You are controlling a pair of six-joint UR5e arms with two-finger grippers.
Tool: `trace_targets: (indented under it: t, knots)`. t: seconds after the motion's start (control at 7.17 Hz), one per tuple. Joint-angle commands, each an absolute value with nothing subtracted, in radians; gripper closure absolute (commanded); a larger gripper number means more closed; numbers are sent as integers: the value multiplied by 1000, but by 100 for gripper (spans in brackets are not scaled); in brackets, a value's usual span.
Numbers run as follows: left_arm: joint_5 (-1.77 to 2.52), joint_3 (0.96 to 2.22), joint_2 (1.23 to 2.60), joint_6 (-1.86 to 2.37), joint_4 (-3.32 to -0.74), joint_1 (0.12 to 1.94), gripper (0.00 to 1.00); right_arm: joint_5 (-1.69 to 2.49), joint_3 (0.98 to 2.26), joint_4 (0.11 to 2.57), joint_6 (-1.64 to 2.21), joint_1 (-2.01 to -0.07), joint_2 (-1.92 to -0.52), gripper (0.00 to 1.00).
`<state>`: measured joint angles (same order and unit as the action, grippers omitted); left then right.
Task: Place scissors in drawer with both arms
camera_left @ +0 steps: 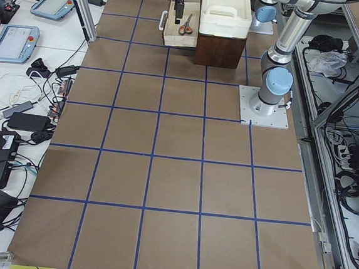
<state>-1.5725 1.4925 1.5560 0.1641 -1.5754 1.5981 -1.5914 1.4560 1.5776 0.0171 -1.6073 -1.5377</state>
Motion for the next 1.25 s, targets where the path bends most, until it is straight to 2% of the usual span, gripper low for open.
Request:
trace_targets:
  t: [0.0,1.12]
  knots:
    - [-1571,1493,1557,164,-1575,1598,0,-1594,1456,1578,17,-1608,-1539,0]
    - [-1569,1493,1536,164,-1594,1598,0,-1606,1457,1578,3,-1608,-1534,0]
